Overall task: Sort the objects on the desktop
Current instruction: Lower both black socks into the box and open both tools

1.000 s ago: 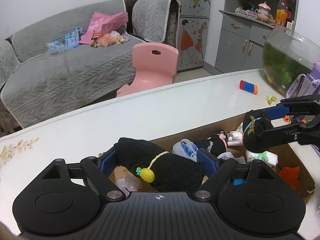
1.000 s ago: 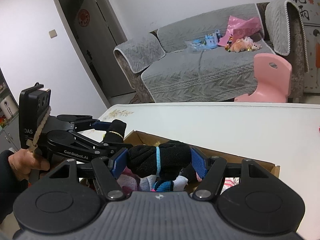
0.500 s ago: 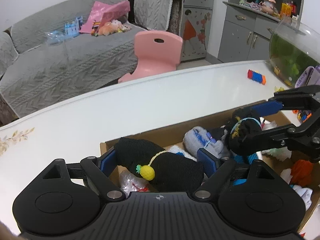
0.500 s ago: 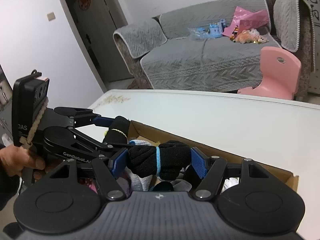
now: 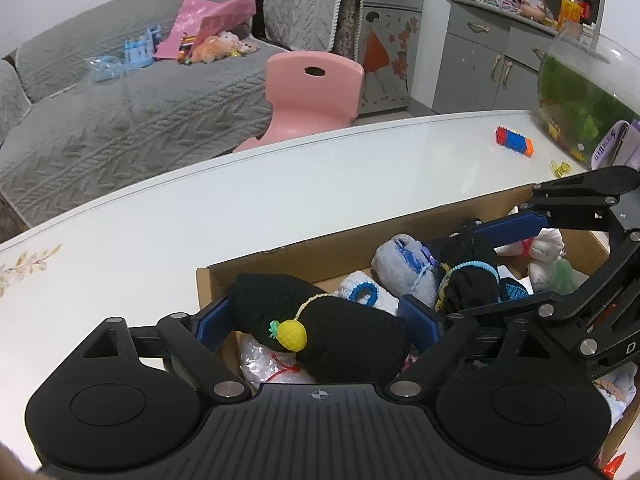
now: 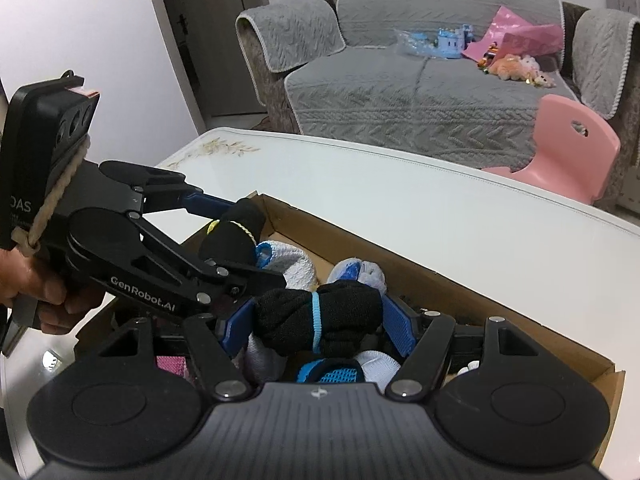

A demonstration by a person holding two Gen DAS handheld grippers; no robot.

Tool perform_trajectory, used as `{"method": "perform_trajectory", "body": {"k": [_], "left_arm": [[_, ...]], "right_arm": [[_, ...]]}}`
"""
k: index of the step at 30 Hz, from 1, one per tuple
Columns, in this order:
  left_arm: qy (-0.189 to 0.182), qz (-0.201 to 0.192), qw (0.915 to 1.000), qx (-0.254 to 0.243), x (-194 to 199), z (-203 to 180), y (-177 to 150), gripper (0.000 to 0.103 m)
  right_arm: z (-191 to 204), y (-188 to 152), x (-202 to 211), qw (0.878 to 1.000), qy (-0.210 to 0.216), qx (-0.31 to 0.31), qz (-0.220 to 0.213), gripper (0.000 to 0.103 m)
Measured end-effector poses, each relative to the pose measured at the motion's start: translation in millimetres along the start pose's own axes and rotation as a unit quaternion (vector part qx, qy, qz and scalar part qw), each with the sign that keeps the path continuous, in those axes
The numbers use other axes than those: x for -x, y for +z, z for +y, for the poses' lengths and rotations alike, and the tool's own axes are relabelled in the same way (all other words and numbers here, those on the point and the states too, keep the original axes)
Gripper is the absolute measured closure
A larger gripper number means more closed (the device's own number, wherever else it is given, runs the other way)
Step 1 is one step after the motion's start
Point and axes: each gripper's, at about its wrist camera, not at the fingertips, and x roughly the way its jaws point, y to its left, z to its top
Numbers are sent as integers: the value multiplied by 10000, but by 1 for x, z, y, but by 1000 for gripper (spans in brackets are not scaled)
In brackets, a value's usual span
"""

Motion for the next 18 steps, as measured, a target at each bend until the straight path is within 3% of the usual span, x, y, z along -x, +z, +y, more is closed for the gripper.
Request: {"method": "perform_trajectory", "body": {"k": [6,8,10,18], "left_arm": [[94,-103,9998,-106,9,-7,-3,5],[223,-200,9994,-197,16,-11,-4,0],[264,-295,9988,-275,26,-14,-4,0],[336,-686,9966,-313,83,-26,-6,0]], "right_arm": [[6,2,6,9998,-194,100,-43,36],[6,3,14,9997,-189,37,-180,30],[7,5,23,9994,-181,-11,-309,25],[18,3,73,9966,-205,-38,-791,22]]}}
